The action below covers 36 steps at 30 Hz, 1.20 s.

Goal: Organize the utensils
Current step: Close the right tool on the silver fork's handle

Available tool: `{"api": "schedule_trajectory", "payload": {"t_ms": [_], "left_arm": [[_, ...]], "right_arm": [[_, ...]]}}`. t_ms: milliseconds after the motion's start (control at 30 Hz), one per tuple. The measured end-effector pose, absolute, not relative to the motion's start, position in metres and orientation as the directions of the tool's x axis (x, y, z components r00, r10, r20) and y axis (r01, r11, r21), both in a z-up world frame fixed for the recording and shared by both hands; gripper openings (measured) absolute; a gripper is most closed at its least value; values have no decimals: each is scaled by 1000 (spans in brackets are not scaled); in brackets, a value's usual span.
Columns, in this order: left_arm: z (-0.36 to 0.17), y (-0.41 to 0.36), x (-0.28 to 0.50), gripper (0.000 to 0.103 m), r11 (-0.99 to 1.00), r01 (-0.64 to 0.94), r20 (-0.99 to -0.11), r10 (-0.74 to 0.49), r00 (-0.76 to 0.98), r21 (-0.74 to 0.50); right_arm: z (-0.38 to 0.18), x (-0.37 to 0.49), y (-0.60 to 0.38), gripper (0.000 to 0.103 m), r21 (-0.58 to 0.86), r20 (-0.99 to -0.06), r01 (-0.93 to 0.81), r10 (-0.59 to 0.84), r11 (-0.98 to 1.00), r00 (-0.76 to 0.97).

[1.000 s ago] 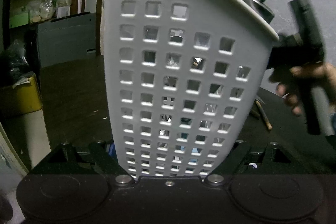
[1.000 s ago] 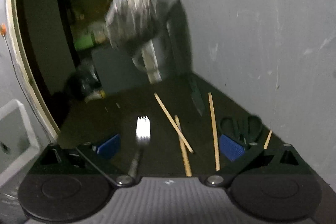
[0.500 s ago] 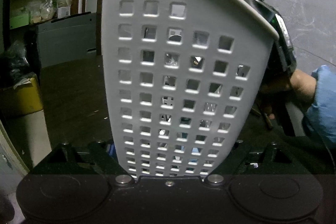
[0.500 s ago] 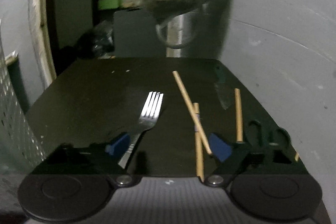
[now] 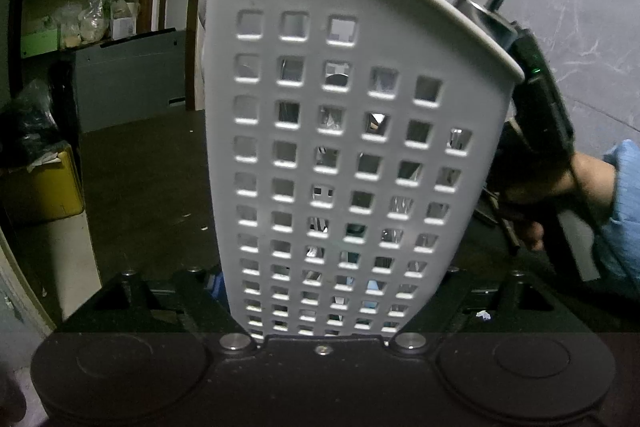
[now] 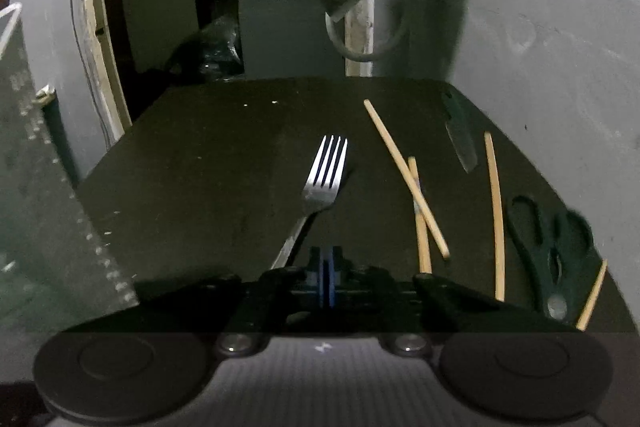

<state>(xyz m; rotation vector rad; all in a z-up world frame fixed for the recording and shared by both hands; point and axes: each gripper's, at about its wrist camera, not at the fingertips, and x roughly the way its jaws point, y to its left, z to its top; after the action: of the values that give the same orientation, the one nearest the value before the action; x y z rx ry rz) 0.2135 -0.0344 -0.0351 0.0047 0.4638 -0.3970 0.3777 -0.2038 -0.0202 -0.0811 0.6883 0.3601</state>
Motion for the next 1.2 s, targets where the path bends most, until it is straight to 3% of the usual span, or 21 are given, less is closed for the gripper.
{"api": "schedule_trajectory", "payload": {"t_ms": [67, 167, 200, 367, 433, 500, 600, 833, 1200], "left_arm": [[-35, -34, 213, 82, 924, 374, -437, -371, 819, -84], [-35, -34, 213, 82, 924, 374, -437, -371, 819, -84], [-35, -34, 213, 82, 924, 374, -437, -371, 819, -83], [-34, -36, 213, 82, 925, 372, -440, -366, 820, -77], [-34, -37, 213, 82, 925, 371, -440, -366, 820, -78], [-34, -37, 213, 82, 925, 371, -440, -366, 820, -78], [-34, -37, 213, 82, 925, 371, -439, -366, 820, -79], [-34, -37, 213, 82, 925, 371, -439, -368, 820, -82], [-34, -37, 213, 82, 925, 371, -439, -368, 820, -83]], "right_arm": [[-18, 375, -211, 7, 95, -633, -341, 321, 935, 704], [-14, 379, -217, 38, 167, -603, -316, 350, 934, 717], [-13, 381, -218, 38, 180, -595, -311, 355, 933, 721], [-11, 393, -202, 38, 128, -609, -330, 337, 935, 718], [-16, 401, -194, 33, 84, -632, -327, 304, 941, 713], [-18, 402, -190, 9, 63, -635, -332, 294, 941, 714], [-18, 393, -191, 6, 28, -640, -312, 257, 950, 724], [-18, 342, -226, 6, 95, -649, -263, 260, 960, 715], [-19, 255, -261, 8, 277, -638, -205, 339, 939, 692]]}}
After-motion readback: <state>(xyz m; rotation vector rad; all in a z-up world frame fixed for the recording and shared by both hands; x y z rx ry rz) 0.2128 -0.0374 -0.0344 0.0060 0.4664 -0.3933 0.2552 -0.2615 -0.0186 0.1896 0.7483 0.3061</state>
